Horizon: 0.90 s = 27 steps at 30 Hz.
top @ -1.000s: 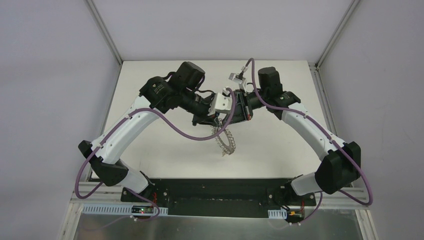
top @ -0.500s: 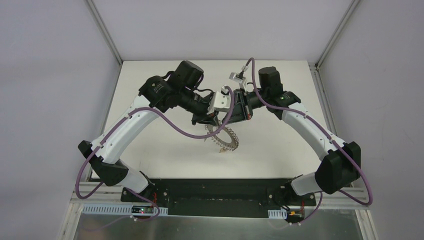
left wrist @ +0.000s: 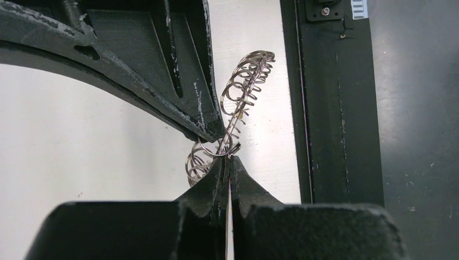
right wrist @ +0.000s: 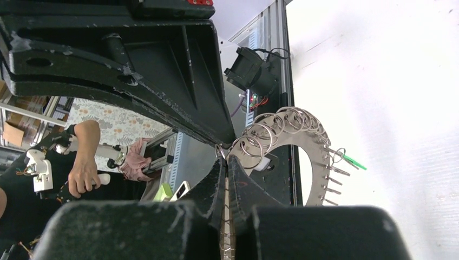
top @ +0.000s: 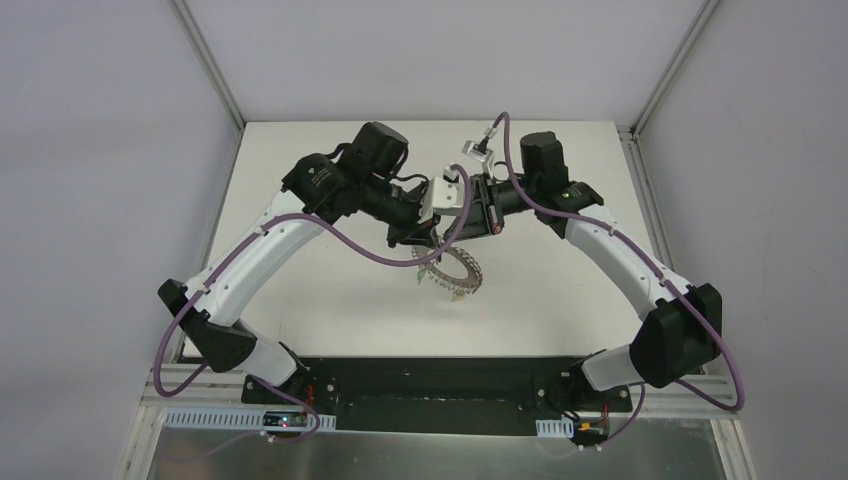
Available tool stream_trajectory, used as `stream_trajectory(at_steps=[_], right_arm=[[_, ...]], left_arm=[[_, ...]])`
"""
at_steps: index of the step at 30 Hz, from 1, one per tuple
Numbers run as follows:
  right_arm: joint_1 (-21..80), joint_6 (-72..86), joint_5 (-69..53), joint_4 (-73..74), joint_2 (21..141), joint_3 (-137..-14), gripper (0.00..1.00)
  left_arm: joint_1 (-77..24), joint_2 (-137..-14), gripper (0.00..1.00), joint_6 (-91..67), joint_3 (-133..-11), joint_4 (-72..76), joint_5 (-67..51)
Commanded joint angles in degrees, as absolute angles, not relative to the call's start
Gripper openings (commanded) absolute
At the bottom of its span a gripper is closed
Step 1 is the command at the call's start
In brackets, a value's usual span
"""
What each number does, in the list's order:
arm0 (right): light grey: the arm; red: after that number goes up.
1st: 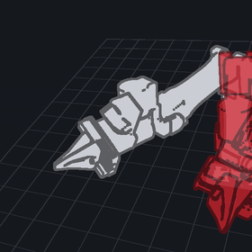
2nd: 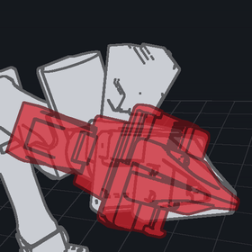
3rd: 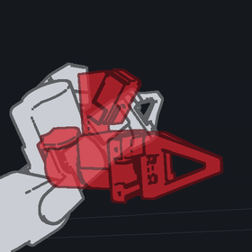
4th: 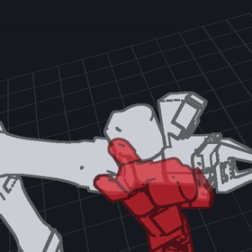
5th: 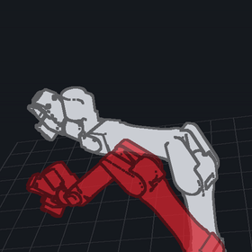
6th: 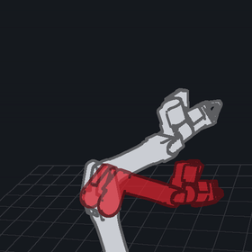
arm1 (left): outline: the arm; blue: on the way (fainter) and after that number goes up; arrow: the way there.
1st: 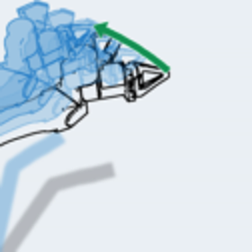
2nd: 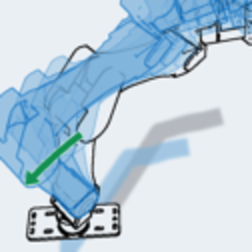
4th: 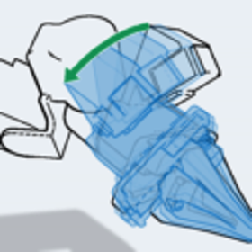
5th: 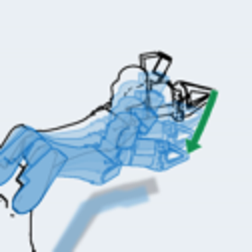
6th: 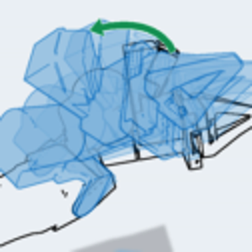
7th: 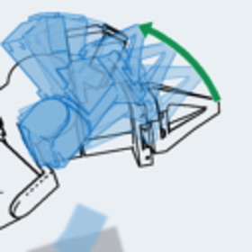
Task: Put the keys on the keyring
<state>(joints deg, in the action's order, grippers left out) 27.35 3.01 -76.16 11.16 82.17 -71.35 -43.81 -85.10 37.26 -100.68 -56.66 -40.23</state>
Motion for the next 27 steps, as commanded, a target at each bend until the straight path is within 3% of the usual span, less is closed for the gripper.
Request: stream_trajectory(at_steps=[1, 27], right_arm=[[26.38, 4.91, -72.75, 6.66, 81.38, -72.28, 0.0], [23.04, 13.7, -61.74, 2.7, 81.02, -71.81, 0.0]], left_arm=[[-44.38, -83.32, 0.0, 33.3, -100.03, -53.83, -40.38], [-44.38, -86.18, 0.0, 20.84, -101.0, -48.0, -27.19]])
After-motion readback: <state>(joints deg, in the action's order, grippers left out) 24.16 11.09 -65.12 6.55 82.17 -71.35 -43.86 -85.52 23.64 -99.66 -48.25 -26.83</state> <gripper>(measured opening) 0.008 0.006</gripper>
